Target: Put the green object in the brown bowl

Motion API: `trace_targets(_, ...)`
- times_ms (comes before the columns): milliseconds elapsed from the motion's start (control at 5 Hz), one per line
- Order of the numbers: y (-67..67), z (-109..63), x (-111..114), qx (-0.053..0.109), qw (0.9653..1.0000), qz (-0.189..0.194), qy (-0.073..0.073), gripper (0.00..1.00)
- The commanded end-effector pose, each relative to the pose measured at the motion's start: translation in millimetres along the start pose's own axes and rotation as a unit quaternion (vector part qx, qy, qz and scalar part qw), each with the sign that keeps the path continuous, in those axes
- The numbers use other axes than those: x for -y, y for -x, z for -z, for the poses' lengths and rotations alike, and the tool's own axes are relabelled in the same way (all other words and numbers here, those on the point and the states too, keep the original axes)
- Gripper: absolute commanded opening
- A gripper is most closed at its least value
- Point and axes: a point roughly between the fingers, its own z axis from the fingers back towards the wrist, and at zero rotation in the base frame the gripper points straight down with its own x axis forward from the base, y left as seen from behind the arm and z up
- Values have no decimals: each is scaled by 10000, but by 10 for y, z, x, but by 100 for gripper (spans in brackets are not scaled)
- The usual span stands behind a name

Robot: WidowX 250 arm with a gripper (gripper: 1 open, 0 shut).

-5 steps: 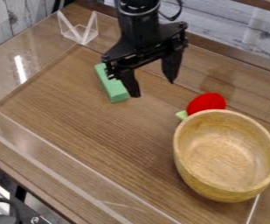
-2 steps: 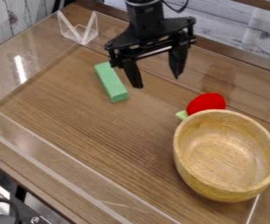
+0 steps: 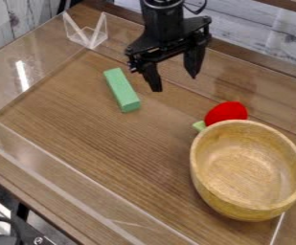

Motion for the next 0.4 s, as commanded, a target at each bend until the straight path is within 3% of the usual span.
trace_targets(0,-177,-29,18,253,9989,-362,179,100)
trace_targets(200,-247,62,-19,323,9972,-662,152,100)
